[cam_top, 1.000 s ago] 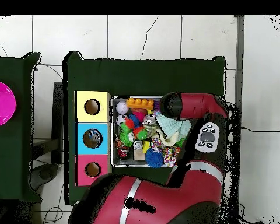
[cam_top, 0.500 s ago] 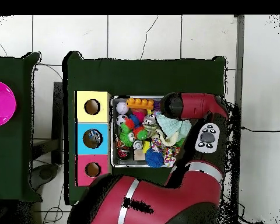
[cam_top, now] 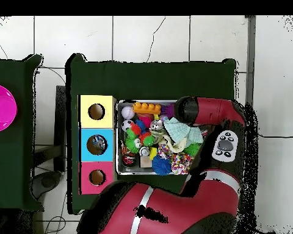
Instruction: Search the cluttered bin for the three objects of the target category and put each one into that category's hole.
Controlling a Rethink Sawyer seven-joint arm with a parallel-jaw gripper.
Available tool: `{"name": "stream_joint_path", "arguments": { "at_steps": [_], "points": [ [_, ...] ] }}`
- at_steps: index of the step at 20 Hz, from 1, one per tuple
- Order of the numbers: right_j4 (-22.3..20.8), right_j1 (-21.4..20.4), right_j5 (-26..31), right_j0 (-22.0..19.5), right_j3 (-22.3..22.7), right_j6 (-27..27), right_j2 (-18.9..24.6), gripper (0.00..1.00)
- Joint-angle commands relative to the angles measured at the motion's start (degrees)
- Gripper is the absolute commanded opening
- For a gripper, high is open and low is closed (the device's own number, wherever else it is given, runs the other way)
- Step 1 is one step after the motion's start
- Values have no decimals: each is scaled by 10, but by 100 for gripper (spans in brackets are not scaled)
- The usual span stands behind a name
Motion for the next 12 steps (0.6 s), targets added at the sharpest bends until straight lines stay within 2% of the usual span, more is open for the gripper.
{"name": "stream_joint_path", "arguments": {
  "at_steps": [1,3,4,7,12],
  "points": [
    [24,5,89,-7,37,51,44,0],
    [25,5,103,-9,33,43,48,0],
    [30,2,105,-15,38,43,56,100],
    [48,-5,117,-34,49,35,79,100],
    [69,-20,150,-71,57,-13,119,100]
  ]
}}
